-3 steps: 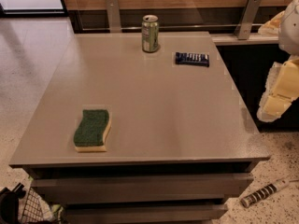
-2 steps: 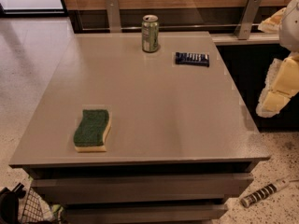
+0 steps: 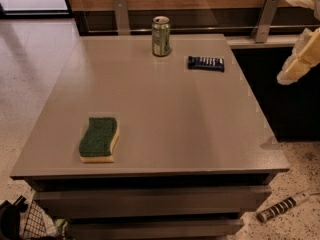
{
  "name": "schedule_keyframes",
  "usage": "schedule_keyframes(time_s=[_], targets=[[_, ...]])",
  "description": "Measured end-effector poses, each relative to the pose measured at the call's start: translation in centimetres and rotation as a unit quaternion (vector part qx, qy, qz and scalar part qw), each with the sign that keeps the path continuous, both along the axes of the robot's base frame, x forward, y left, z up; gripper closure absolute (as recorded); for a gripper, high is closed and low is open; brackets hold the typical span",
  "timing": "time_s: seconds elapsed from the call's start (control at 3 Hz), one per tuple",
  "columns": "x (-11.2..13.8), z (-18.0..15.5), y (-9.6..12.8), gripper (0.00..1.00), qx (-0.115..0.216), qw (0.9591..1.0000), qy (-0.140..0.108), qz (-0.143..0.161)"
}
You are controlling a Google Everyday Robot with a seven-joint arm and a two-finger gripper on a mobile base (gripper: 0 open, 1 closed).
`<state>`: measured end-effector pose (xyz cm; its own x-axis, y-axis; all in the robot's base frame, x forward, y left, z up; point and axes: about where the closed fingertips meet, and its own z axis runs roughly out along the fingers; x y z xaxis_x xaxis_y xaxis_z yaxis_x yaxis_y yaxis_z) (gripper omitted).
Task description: Move rxbar blueberry near sponge
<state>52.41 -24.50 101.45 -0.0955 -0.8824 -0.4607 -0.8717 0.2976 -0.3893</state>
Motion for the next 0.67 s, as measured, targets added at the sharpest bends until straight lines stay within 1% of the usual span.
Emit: schedule_keyframes(time_s=[0.33, 0.67], targets=[[3.6, 0.8, -0.8, 0.0, 0.048, 0.9985, -0.026, 0.006], [6.8, 0.3, -1.5, 0.0, 0.074, 0.9968, -0.028, -0.011]])
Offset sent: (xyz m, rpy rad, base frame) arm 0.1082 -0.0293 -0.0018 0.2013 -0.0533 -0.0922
